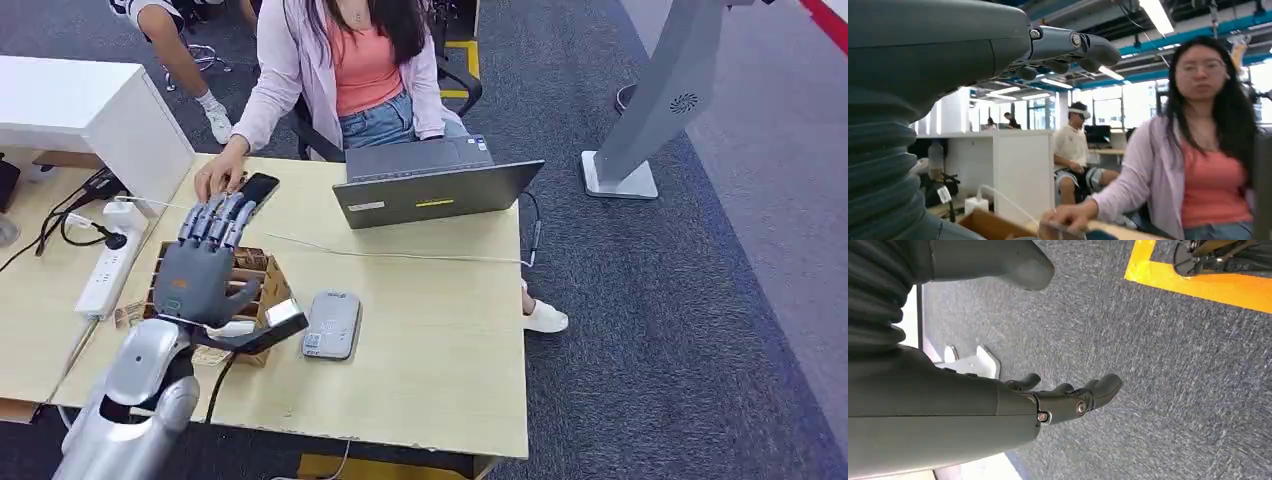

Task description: Pass the card to the sensor for recognition and then transmit it.

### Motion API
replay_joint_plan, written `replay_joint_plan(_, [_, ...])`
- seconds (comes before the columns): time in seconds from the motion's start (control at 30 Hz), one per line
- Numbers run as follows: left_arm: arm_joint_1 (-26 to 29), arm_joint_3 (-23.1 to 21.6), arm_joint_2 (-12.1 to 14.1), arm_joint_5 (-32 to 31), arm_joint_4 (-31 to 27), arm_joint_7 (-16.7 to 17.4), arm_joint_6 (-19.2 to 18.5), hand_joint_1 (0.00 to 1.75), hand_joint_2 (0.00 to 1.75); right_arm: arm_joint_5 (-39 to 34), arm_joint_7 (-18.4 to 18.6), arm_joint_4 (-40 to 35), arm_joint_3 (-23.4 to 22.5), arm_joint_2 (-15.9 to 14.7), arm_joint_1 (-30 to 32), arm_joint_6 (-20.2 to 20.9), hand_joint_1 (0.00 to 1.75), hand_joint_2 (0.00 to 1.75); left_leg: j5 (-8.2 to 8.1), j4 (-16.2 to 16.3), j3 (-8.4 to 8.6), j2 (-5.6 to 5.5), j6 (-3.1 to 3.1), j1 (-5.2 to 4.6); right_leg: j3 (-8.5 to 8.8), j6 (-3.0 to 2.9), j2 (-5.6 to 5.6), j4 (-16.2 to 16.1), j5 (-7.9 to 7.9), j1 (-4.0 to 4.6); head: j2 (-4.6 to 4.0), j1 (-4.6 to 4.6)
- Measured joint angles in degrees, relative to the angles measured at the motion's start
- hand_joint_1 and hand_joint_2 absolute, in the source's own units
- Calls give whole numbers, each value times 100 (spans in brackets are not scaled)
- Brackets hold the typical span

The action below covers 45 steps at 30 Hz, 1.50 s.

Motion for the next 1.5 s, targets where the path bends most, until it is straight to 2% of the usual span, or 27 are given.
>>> replay_joint_plan(0.13, [389,-289,164,31,-186,-72,-143,0,175,-13,-31,0,-105,2,5,0,0,175,-2,0,0,1,2,1,-2,1,-1,0,-1,1,0,-2])
replay_joint_plan(0.4, [985,-527,332,44,-409,-81,-119,0,175,-2,-46,0,-236,13,3,-2,0,175,-2,-2,0,-1,2,0,0,2,-4,0,-3,0,0,-2])
replay_joint_plan(0.6, [1526,-551,385,-96,-525,-55,179,0,175,26,-74,0,-302,28,5,-4,0,175,-8,-2,1,1,2,0,-1,-1,-1,-1,-8,0,0,-2])
replay_joint_plan(0.87, [1930,-527,428,-255,-584,-24,338,0,175,61,-81,0,-341,31,5,-4,0,175,-9,-4,2,-1,1,1,2,-5,-4,-1,-12,1,0,-4])
replay_joint_plan(1.07, [2462,-221,391,-844,-628,479,1097,0,175,122,-37,0,-442,52,7,-17,0,175,-14,-4,2,-1,-3,1,2,-3,-4,-1,-17,1,0,-4])
replay_joint_plan(1.23, [2742,332,247,-1036,-628,619,1783,0,175,256,-2,-2,-499,72,8,-20,0,175,-14,-4,2,-1,-4,2,2,-4,-6,-1,-19,1,0,-2])
replay_joint_plan(1.37, [2786,736,170,-1014,-628,632,1884,0,175,315,-24,-2,-536,79,6,-17,0,175,-14,-4,2,-2,-4,2,3,-4,-6,-1,-19,1,0,-2])
replay_joint_plan(1.5, [2789,937,120,-992,-623,630,1897,0,175,336,-26,-4,-547,81,6,-11,0,175,-14,-4,3,-2,-4,2,4,-4,-7,-1,-19,1,0,-2])
